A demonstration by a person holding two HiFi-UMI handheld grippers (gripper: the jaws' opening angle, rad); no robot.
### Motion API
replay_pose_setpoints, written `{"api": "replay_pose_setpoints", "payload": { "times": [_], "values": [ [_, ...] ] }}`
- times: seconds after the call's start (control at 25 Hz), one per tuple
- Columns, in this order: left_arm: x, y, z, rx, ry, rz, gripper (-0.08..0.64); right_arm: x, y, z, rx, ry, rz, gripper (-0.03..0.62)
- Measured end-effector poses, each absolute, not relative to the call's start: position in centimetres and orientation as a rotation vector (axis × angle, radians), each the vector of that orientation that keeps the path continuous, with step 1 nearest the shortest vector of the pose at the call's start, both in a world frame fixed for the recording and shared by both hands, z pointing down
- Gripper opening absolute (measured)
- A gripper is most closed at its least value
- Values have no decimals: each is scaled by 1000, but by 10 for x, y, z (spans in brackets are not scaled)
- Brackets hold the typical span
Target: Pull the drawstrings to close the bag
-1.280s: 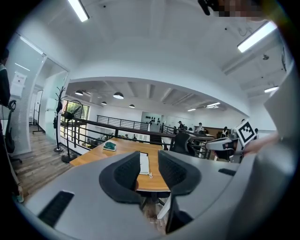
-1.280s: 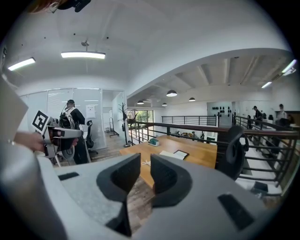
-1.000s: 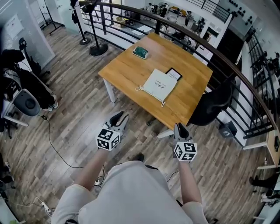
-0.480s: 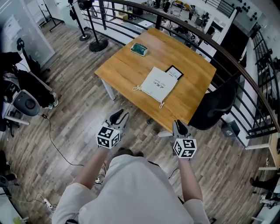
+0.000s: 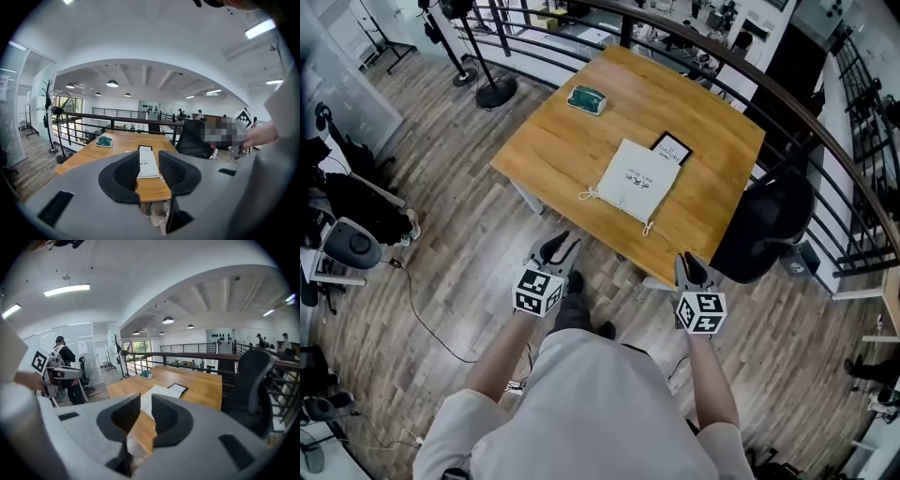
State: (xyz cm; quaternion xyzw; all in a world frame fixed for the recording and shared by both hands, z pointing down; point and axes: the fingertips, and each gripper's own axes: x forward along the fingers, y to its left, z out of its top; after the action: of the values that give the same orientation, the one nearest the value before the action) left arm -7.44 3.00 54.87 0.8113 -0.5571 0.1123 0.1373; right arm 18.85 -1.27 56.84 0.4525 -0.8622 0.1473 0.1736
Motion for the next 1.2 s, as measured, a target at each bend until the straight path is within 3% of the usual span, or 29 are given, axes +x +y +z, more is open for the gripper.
{"api": "replay_pose_setpoints", "payload": {
  "times": [1.2],
  "values": [
    [-127, -162, 758, 2347, -939, 828, 119, 132, -123, 758, 1372, -1909, 763, 64]
  ]
}}
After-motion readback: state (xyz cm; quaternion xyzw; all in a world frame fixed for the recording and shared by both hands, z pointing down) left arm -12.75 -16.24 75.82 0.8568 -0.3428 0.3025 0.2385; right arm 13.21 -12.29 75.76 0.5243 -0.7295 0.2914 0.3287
